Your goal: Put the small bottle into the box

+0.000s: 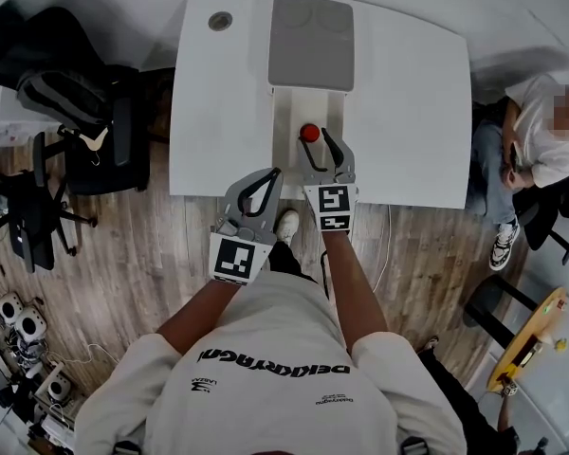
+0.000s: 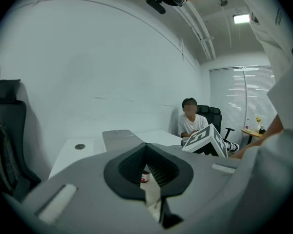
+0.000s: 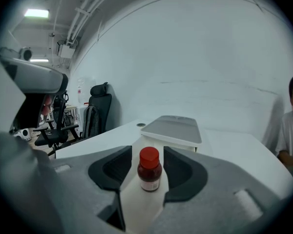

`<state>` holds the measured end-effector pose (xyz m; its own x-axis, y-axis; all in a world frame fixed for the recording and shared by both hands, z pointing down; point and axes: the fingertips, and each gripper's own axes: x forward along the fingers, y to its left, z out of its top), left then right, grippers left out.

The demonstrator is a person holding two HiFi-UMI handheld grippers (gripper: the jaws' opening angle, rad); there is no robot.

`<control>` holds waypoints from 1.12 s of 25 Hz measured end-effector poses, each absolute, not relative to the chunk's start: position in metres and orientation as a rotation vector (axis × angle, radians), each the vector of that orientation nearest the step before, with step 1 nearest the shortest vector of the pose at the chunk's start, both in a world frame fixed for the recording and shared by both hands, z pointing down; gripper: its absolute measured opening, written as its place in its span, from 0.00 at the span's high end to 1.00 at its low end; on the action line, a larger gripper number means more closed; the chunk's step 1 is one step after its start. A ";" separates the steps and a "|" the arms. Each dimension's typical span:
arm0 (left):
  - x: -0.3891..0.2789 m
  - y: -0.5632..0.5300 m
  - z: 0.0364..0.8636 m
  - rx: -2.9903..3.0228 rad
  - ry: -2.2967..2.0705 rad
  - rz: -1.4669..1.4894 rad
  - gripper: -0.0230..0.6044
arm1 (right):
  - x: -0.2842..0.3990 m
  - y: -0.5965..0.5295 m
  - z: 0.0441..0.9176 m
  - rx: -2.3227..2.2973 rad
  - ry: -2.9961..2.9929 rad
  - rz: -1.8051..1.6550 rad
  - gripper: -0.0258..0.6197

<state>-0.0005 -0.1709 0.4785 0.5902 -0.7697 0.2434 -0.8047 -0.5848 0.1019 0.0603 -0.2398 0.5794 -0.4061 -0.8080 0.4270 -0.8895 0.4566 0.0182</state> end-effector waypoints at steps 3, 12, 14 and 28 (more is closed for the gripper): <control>-0.001 -0.170 0.477 2.623 -1.320 0.257 0.96 | 0.060 -0.237 0.576 1.441 -2.350 0.301 0.67; -0.004 -0.161 0.466 2.641 -1.343 0.244 0.95 | 0.060 -0.223 0.560 1.464 -2.375 0.276 0.72; -0.003 -0.158 0.464 2.646 -1.345 0.247 0.96 | 0.061 -0.220 0.555 1.468 -2.386 0.270 0.75; -0.004 -0.142 0.452 2.704 -1.350 0.276 0.95 | 0.060 -0.196 0.509 1.490 -2.452 0.221 0.84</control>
